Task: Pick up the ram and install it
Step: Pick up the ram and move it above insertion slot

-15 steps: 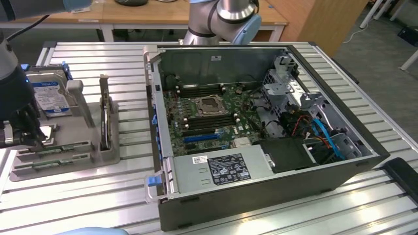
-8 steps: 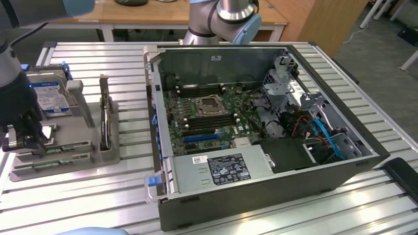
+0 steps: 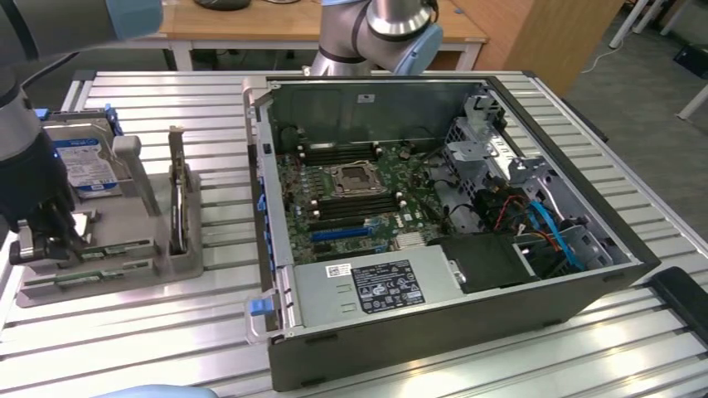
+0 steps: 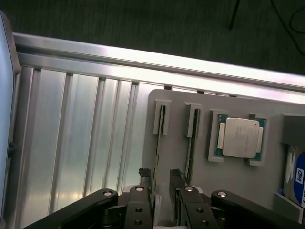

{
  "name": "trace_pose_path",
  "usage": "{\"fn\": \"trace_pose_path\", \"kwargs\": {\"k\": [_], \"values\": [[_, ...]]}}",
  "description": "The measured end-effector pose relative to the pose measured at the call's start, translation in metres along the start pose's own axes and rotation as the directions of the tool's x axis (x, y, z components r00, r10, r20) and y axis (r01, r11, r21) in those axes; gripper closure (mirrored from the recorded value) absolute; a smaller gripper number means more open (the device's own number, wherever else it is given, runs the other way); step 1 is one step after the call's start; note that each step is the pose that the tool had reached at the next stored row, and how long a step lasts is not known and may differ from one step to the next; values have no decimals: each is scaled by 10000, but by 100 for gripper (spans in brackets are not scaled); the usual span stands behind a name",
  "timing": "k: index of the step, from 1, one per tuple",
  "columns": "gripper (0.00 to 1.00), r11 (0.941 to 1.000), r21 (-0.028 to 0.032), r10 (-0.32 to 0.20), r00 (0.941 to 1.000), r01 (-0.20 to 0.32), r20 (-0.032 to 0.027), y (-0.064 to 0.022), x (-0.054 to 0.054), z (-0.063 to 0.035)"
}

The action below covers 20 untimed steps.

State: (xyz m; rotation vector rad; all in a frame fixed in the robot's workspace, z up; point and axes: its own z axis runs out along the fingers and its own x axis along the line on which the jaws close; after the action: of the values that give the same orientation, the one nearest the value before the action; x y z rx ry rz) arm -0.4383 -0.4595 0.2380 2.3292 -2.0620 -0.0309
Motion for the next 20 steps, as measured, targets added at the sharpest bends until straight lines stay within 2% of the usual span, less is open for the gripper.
{"fn": "trace_pose_path", "kwargs": {"k": [16, 20], "values": [[71, 10000, 11, 0, 10000, 0, 3, -2, 44, 196], [71, 10000, 19, -3, 10000, 3, 76, -3, 45, 247]]}}
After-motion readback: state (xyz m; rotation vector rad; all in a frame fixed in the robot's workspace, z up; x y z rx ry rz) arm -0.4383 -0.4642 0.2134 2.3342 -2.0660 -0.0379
